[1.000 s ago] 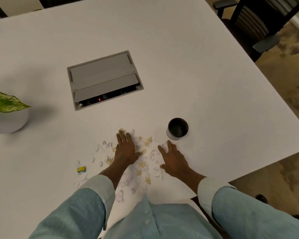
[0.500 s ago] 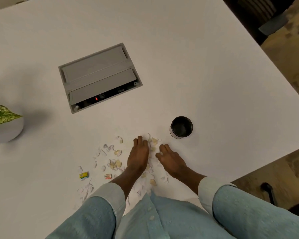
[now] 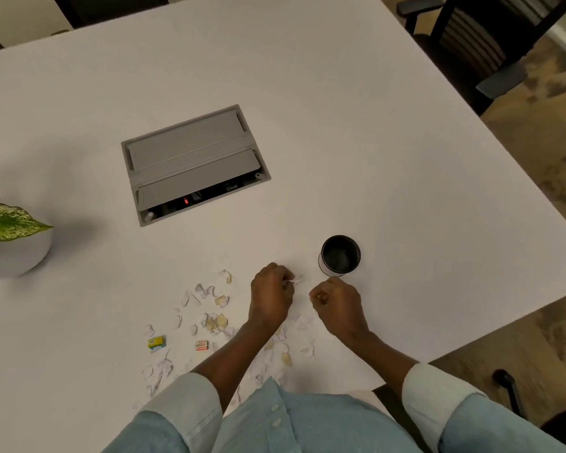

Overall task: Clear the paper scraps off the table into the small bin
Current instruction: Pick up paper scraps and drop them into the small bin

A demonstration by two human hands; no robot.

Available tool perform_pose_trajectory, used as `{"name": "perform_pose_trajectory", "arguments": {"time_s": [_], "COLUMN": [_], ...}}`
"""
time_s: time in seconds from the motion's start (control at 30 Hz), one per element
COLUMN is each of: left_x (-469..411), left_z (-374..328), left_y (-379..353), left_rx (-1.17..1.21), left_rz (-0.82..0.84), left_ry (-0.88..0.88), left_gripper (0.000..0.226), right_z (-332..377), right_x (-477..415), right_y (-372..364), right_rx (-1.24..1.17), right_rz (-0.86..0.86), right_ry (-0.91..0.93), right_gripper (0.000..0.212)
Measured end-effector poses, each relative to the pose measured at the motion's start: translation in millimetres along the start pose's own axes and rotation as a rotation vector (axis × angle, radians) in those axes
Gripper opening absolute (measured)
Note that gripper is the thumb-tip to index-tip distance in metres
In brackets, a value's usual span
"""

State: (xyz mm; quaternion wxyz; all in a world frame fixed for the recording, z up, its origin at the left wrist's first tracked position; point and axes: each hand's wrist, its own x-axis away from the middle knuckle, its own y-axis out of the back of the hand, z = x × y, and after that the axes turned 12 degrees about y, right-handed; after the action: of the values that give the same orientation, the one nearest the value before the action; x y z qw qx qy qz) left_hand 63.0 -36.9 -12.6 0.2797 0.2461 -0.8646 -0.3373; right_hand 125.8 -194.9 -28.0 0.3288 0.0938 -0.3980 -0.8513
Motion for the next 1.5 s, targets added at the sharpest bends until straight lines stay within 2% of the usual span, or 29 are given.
{"name": "perform_pose_trajectory", "arguments": {"time_s": [0.1,0.2,0.4,0.5,0.7,0.83,0.9,1.0,1.07,1.13,1.23,1.3,1.4,1.5], "left_x": [-4.0,-14.3,-32.8,-34.5,-26.3,-28.7,-30.6,-33.9,-35.1,-32.9,-26.8,-22.7,-17.3,-14.4], "left_z": [-31.5,-58.4,-89.7,-94.0,-96.4,-75.4,-54.9,-14.5,11.8,33.8,60.8,74.9,86.9,85.4], "left_y": [1.0,0.3,-11.5,-19.4,-18.6,-17.4,-13.4,-3.8,2.7,7.6,10.2,8.2,0.4,-8.5], "left_rx": [0.098,0.155,0.124,0.117,0.17,0.113,0.022,-0.221,-0.399,-0.533,-0.652,-0.712,-0.773,-0.769], "left_rz": [-0.021,-0.013,0.07,0.112,0.209,0.138,0.107,0.125,0.169,0.214,0.331,0.407,0.407,0.35], "left_ry": [-0.032,-0.05,-0.04,-0.068,-0.193,-0.121,-0.098,-0.089,-0.069,-0.048,-0.042,-0.055,-0.106,-0.173], "left_gripper": [0.009,0.007,0.007,0.004,0.037,0.023,0.022,0.032,0.05,0.076,0.122,0.143,0.151,0.148], "right_z": [6.0,7.0,0.2,-1.5,-2.0,-0.1,2.0,-1.4,-6.7,-12.4,-19.5,-22.9,-27.3,-28.0], "right_x": [-6.6,-21.7,-44.8,-47.4,-44.7,-33.6,-23.2,-4.3,8.2,20.1,33.7,38.4,40.3,39.1], "right_y": [27.9,56.0,78.2,78.1,77.6,72.3,61.6,37.0,19.5,2.8,-17.2,-24.6,-31.1,-37.1], "right_rx": [-0.049,-0.032,0.031,0.037,0.015,-0.022,-0.105,-0.129,-0.08,0.019,0.176,0.233,0.274,0.299], "right_rz": [-0.21,-0.325,-0.289,-0.246,-0.285,-0.312,-0.256,-0.031,0.186,0.363,0.496,0.551,0.599,0.62], "right_ry": [-0.053,-0.107,-0.164,-0.179,-0.186,-0.102,-0.043,0.02,0.005,-0.018,-0.044,-0.044,0.007,0.102], "right_gripper": [0.013,0.009,0.005,0.011,0.03,0.022,0.016,0.012,0.03,0.058,0.099,0.12,0.138,0.134]}}
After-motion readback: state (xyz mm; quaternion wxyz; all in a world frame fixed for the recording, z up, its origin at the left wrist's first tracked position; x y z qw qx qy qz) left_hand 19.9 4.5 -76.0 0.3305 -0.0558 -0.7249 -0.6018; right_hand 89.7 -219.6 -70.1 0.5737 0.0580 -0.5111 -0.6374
